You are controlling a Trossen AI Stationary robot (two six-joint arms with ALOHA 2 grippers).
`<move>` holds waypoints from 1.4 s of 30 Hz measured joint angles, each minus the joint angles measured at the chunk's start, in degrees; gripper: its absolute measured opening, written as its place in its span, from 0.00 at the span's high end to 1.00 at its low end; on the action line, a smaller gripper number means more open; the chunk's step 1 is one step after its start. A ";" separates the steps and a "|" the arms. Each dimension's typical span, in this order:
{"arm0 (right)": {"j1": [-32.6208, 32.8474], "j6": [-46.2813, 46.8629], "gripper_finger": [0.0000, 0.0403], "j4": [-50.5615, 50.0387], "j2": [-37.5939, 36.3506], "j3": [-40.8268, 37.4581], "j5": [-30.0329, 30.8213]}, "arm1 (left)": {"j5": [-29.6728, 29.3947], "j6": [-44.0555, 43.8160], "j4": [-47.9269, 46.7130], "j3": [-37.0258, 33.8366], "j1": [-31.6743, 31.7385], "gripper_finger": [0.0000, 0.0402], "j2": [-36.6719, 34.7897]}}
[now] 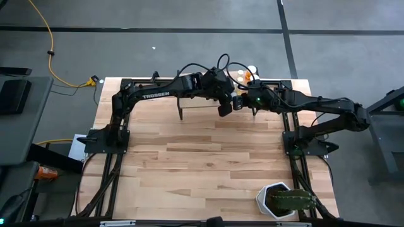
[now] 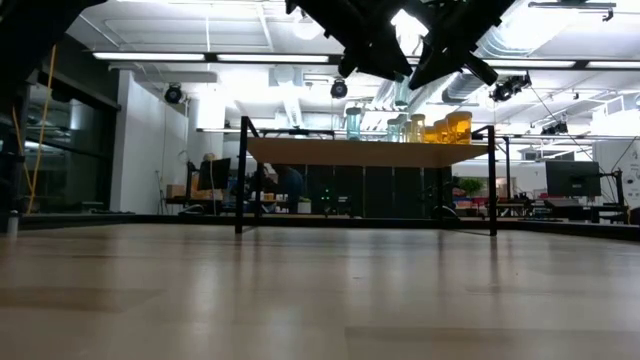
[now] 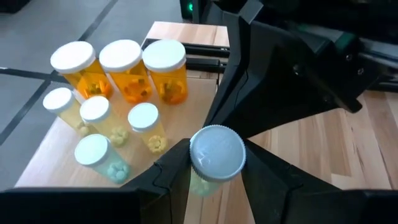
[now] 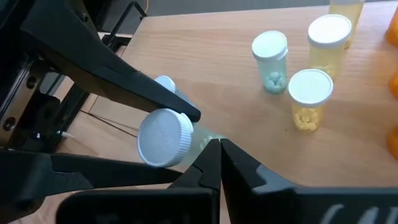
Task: Pick and place medicine bottles onto shelf by color
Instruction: Put the green pill bottle on the shelf with the green pill bottle
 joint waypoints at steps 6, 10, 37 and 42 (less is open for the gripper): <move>0.02 -0.68 1.00 -1.86 -0.32 0.00 0.09 | -0.17 -0.02 -1.13 0.00 0.62 0.70 0.00; 0.04 -0.45 1.00 -5.92 -2.62 -0.02 1.85 | -0.19 -2.10 -2.07 0.00 1.37 0.70 0.00; 0.04 -0.46 1.00 -8.32 -10.45 -0.02 5.79 | -9.52 -13.51 3.15 -0.07 2.18 0.70 5.90; 0.04 -0.46 1.00 -8.31 -10.45 -0.02 5.78 | -9.25 -12.60 3.43 -0.05 2.18 0.70 6.47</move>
